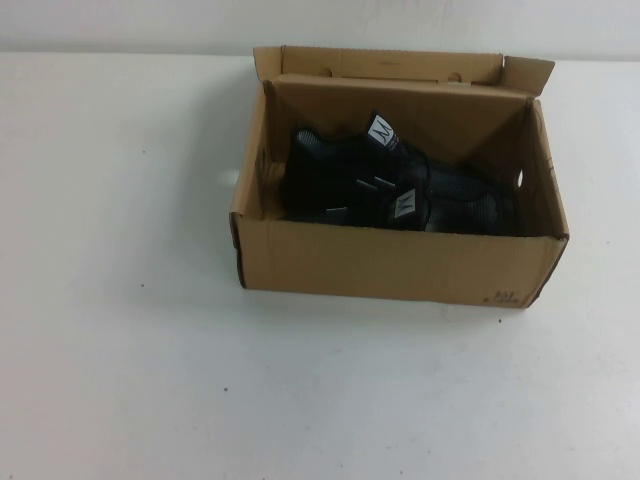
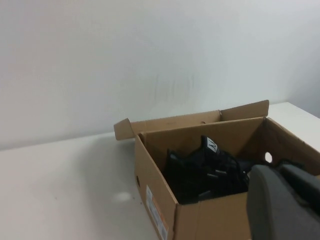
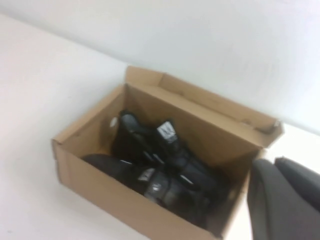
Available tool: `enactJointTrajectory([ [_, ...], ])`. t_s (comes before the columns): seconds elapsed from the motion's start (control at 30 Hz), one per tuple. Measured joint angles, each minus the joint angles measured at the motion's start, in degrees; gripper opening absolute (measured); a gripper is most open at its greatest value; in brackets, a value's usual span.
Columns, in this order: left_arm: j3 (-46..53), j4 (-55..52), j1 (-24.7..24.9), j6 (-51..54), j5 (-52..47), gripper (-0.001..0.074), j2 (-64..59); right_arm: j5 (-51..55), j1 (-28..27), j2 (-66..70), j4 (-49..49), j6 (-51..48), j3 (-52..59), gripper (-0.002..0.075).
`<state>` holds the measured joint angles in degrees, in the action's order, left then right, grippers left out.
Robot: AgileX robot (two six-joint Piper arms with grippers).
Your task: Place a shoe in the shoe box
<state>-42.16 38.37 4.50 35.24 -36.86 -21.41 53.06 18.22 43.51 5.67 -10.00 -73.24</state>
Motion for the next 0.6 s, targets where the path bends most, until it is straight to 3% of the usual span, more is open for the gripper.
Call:
enactJointTrajectory([
  [0.4,1.58,0.44,0.0,-2.02,0.21,-0.0001,0.0,-22.21,0.0,-26.77,-1.8,0.23,39.78,-0.0016],
  [0.6,1.58,0.44,0.0,-2.02,0.21,-0.0001,0.0,-30.76,0.0,-32.57,-1.9,0.23,52.32,-0.0016],
])
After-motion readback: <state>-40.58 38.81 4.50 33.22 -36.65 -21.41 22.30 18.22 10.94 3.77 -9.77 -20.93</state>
